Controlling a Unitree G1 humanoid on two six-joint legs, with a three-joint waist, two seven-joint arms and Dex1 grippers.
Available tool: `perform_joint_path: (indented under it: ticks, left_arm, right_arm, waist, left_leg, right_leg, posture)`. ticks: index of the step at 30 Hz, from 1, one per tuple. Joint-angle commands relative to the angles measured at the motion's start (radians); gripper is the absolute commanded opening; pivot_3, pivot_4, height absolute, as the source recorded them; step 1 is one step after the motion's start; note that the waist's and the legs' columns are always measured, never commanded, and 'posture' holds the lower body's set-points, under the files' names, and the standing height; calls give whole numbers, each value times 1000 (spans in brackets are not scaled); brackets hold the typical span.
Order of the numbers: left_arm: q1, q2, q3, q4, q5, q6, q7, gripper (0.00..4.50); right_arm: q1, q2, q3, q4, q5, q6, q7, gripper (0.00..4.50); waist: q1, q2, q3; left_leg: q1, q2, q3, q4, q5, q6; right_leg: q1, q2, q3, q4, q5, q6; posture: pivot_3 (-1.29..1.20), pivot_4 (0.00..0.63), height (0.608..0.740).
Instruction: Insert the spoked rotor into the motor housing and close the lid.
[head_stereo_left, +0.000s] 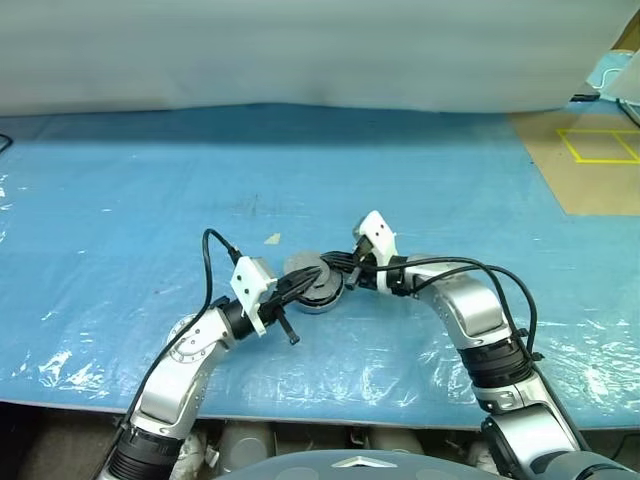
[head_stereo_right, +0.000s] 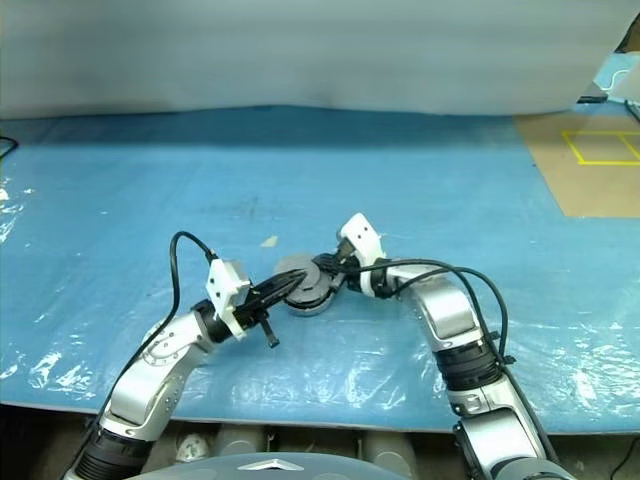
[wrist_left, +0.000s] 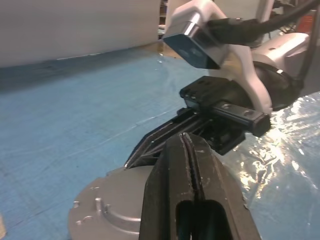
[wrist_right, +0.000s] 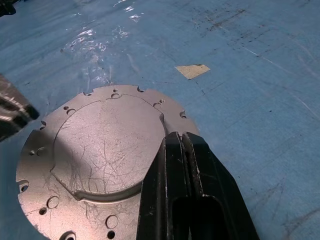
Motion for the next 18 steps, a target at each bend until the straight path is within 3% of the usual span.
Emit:
perform_joint_path:
  ticks: [1,8,18]
  left_arm:
    - [-8,-5,53,-82,-57,56,50,34]
    - [14,10,130,-178,-98,127,127,34]
    - [94,21,153,-117,-51,-13,99,34]
  right_arm:
    - [-23,11,-15,-4,13,-34,-21,0]
    - [-122,30,-106,63,2,-114,-136,0]
    - [-31,17,-47,-181,116,76,-97,0]
  waist:
    - [0,0,0]
    - [-1,0,0]
    - [1,0,0]
  left_leg:
    - [0,0,0,0,0,0]
    - [-1,0,0,0,0,0]
    - [-1,0,0,-1,0,0]
  right_leg:
    - [0,0,0,0,0,0]
    - [0,0,0,0,0,0]
    - [0,0,0,-2,0,0]
  posture:
    - [0,150,740]
    - [0,150,740]
    - [0,150,740]
